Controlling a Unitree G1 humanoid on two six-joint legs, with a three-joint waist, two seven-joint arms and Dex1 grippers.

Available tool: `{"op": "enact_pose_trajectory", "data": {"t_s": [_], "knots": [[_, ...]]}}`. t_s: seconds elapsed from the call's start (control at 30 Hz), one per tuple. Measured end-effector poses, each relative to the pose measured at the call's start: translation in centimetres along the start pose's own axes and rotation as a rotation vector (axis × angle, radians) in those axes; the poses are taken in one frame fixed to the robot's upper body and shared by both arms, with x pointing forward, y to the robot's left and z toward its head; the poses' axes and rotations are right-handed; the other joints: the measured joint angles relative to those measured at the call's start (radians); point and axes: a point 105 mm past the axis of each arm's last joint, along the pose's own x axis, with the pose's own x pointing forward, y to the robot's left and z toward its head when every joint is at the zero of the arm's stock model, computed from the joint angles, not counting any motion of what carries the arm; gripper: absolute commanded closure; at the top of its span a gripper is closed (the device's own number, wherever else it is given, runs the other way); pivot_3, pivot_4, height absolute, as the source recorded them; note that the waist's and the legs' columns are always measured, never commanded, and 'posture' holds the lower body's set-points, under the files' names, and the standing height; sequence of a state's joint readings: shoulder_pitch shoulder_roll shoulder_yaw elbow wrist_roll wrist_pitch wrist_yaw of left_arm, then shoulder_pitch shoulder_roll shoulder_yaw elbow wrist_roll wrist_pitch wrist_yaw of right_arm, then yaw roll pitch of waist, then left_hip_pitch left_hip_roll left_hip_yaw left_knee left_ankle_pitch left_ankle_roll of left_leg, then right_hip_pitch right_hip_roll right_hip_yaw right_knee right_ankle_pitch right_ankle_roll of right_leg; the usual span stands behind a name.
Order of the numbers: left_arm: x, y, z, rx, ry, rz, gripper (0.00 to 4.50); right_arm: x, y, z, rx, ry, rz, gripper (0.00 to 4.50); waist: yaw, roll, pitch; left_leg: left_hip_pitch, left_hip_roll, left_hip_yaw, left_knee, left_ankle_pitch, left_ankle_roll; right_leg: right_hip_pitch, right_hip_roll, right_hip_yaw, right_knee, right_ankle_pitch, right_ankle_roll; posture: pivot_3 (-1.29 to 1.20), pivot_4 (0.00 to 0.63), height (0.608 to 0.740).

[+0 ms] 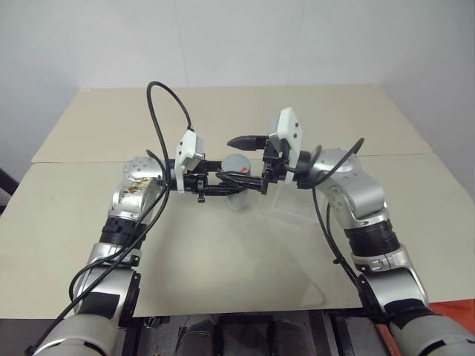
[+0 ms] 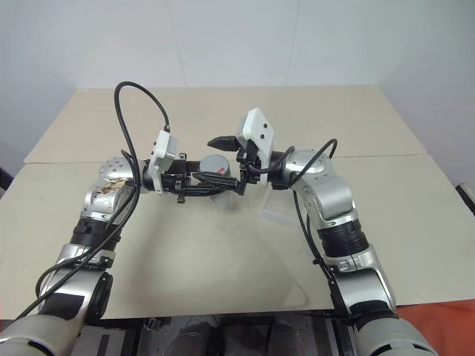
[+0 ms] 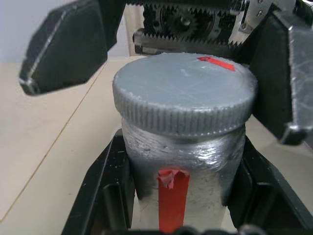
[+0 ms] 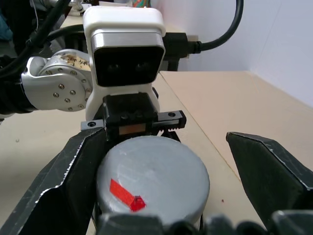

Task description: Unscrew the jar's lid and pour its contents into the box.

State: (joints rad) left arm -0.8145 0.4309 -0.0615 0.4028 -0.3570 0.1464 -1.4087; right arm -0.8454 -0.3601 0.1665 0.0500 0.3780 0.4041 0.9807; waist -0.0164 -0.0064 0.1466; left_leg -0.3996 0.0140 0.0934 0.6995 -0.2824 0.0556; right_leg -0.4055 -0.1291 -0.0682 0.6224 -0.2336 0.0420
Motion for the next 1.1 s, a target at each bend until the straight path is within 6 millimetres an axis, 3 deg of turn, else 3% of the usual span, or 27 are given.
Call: {"op": "enact_pose_trajectory", "data": {"t_s": [0.5,0.73,0.97,1.1], "knots": [[-0.6,0.2,-0.3,-0.014,0.018,0.047,2.46,-2.1,-1.0,-1.0,0.029,0.024,0.034,0.03,0.0,0.0,0.0,0.0,0.0,0.0,0.0,0.0,0.0,0.0,0.0,0.0,0.0,0.0,0.0,0.0,0.15,0.74],[-1.2,-0.3,-0.5,-0.014,0.034,0.018,2.46,-5.6,-3.7,-0.4,0.012,0.024,-0.13,0.03,0.004,0.0,0.0,0.0,0.0,0.0,0.0,0.0,0.0,0.0,0.0,0.0,0.0,0.0,0.0,0.0,0.15,0.74],[-0.8,-0.5,-0.6,-0.019,0.03,-0.004,2.46,-6.7,-2.8,-1.5,0.03,0.045,-0.148,0.03,0.002,0.0,0.0,0.0,0.0,0.001,0.0,0.0,0.0,0.0,0.0,0.0,0.0,0.0,0.0,0.0,0.15,0.74],[-0.3,-0.3,-0.5,-0.025,0.015,0.0,2.46,-6.4,-1.4,-0.1,-0.003,0.016,-0.104,0.03,0.003,0.0,0.0,0.0,0.0,0.001,0.0,0.0,0.0,0.0,0.0,0.0,0.0,0.0,0.0,0.0,0.15,0.74]]}}
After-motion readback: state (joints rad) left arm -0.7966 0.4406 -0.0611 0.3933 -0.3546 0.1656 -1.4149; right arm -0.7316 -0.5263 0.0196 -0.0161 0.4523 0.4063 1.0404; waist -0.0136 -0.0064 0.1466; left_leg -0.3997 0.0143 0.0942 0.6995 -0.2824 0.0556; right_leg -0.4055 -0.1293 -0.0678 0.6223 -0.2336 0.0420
